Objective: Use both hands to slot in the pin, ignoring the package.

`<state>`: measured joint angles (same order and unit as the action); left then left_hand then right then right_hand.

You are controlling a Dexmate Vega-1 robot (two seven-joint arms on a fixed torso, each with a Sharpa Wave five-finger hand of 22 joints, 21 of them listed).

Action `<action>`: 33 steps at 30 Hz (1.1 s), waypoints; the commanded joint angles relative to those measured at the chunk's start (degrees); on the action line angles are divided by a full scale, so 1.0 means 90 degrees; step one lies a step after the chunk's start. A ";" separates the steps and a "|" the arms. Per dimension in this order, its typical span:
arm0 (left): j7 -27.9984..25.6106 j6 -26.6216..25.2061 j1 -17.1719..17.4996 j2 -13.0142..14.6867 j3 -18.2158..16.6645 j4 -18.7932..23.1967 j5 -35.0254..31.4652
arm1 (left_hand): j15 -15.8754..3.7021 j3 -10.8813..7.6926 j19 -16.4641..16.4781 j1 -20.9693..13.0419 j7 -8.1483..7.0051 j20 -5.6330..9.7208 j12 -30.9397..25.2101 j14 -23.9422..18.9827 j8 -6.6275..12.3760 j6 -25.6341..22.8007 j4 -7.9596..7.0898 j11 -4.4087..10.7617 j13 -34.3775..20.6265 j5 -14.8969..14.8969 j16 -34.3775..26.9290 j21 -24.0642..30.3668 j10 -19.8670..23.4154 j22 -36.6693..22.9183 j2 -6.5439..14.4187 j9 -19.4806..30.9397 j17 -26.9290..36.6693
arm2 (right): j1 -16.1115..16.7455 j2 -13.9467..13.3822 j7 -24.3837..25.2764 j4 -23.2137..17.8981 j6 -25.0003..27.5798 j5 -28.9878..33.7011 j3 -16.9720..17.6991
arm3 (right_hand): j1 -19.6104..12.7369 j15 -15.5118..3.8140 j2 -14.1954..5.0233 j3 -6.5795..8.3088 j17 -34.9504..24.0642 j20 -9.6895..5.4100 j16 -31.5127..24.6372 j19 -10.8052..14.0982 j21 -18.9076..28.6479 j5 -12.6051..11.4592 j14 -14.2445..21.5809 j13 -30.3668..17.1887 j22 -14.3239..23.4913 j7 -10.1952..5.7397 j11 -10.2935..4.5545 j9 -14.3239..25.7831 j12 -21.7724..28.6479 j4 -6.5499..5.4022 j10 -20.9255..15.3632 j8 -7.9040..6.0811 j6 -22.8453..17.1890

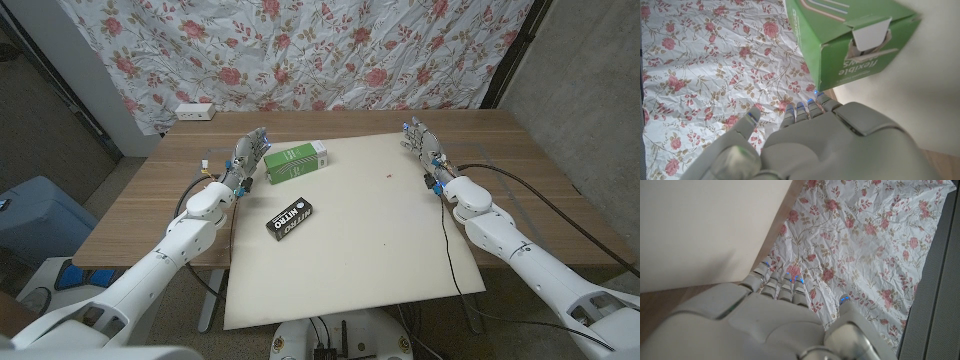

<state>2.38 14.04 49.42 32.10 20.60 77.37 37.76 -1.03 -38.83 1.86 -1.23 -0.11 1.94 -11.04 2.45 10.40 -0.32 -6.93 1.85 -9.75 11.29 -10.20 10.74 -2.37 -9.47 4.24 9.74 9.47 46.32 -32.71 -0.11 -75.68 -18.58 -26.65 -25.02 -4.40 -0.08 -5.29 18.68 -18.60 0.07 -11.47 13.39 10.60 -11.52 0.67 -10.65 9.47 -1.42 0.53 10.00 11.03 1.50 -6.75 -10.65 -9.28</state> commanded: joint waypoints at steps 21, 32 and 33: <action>0.0030 -0.0085 -0.0055 -0.0046 -0.0041 -0.0021 0.0149 | -0.0023 -0.0051 0.0010 -0.0044 -0.0049 0.0059 -0.0062 -0.0227 0.0059 -0.0273 0.0061 0.0079 -0.0007 0.0002 -0.0051 0.0023 0.0242 -0.0033 0.0494 0.0013 0.0014 | -0.0502 -0.1053 0.0678 -0.0290 -0.0012 0.3119 -0.0662 | -0.0076 -0.0141 -0.0038 0.0070 0.0138 -0.0105 -0.0060 -0.0206 -0.0050 -0.0022 0.0170 0.0000 0.0012 -0.0139 -0.0094 0.0019 0.0009 0.0144 -0.0039 -0.0021 -0.0048; -0.0087 -0.0123 -0.0075 -0.0035 0.0006 0.0063 0.0031 | -0.0023 -0.0077 0.0082 -0.0042 -0.0046 0.0058 -0.0076 -0.0326 0.0085 -0.0445 0.0076 0.0132 -0.0008 -0.0002 -0.0045 0.0043 0.0392 -0.0031 0.0498 0.0014 0.0014 | -0.0564 -0.1487 0.0686 -0.0638 0.0380 0.3862 -0.0722 | -0.0166 -0.0075 -0.0055 0.0112 0.0254 -0.0028 0.0045 -0.0608 -0.0086 0.0027 -0.0161 0.0003 0.0016 -0.0393 -0.0161 0.0015 -0.0052 0.0274 0.0138 0.0052 0.0159; -0.0086 -0.0153 -0.0075 -0.0021 0.0006 0.0073 0.0037 | -0.0022 -0.0078 0.0082 -0.0042 -0.0046 0.0060 -0.0075 -0.0327 0.0083 -0.0446 0.0077 0.0127 -0.0008 -0.0003 -0.0044 0.0042 0.0394 -0.0031 0.0498 0.0014 0.0014 | -0.0583 -0.1527 0.0682 -0.0676 0.0431 0.3957 -0.0737 | -0.0172 -0.0066 -0.0054 0.0114 0.0262 -0.0021 0.0051 -0.0649 -0.0093 0.0029 -0.0186 0.0004 0.0017 -0.0400 -0.0156 0.0015 -0.0054 0.0283 0.0150 0.0052 0.0170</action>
<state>2.00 13.02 48.98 31.93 20.38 77.66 38.42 -1.03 -39.30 1.86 -1.23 -0.53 1.94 -11.26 -0.22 10.82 -3.83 -6.46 2.76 -9.73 11.29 -10.20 10.74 0.82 -9.46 4.24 9.73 9.46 42.01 -42.85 5.16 -79.27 -17.73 1.03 -30.67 -5.72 -0.49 -5.55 19.54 -16.25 -0.29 -11.22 8.24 9.93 -11.52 -0.29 -10.66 9.46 -4.65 -1.02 9.99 10.73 3.66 -6.00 -10.36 -7.95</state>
